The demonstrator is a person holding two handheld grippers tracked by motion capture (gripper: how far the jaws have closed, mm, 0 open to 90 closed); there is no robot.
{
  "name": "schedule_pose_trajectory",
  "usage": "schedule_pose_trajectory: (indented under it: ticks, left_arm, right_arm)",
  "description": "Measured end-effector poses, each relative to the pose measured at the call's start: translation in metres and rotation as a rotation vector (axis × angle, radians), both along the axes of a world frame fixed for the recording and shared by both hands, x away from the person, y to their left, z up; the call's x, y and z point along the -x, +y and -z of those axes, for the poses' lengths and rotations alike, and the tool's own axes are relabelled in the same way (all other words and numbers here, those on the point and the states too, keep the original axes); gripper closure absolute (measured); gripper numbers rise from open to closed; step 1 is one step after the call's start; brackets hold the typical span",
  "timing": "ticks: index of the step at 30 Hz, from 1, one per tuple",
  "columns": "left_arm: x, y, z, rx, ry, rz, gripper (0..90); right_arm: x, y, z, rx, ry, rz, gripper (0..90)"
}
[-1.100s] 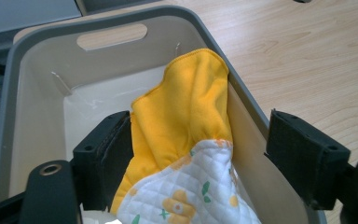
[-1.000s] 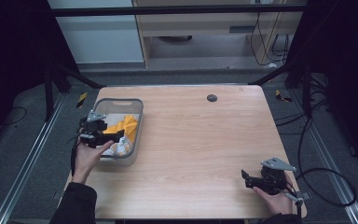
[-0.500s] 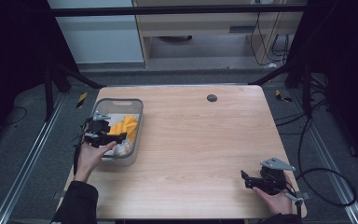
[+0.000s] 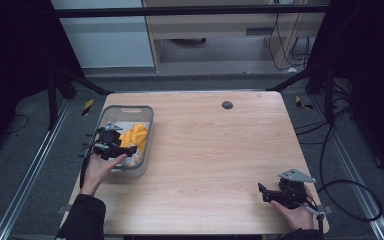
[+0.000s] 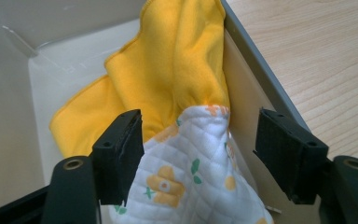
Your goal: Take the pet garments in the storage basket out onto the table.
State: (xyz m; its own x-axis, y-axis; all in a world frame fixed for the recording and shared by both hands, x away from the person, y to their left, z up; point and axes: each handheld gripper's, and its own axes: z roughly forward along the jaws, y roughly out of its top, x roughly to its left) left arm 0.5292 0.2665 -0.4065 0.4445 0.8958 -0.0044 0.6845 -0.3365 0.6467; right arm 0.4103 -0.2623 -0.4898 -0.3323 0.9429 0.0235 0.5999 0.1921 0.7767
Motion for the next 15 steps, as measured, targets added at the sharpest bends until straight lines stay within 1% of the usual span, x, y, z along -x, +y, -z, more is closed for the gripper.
schedule_pose_trajectory:
  ticks: [3, 7, 11, 12, 15]
  left_arm:
    - [0.0, -0.001, 0.002, -0.004, 0.011, -0.001, 34.8]
    - [-0.001, -0.002, 0.005, -0.009, 0.023, -0.003, 37.7]
    - [-0.002, -0.004, 0.01, -0.012, 0.054, -0.008, 41.9]
    - [-0.003, -0.004, 0.011, -0.015, 0.063, -0.012, 43.2]
    - [-0.004, -0.004, 0.013, -0.011, 0.07, -0.013, 45.6]
  right_arm:
    - [0.0, 0.0, 0.0, -0.005, 0.005, 0.001, 9.9]
    - [0.0, 0.0, 0.0, 0.003, -0.003, -0.002, 9.9]
    - [0.0, 0.0, 0.0, 0.003, -0.003, -0.003, 9.9]
    - [0.0, 0.0, 0.0, -0.004, 0.003, 0.0, 9.9]
    - [0.0, 0.0, 0.0, 0.002, 0.001, 0.0, 9.9]
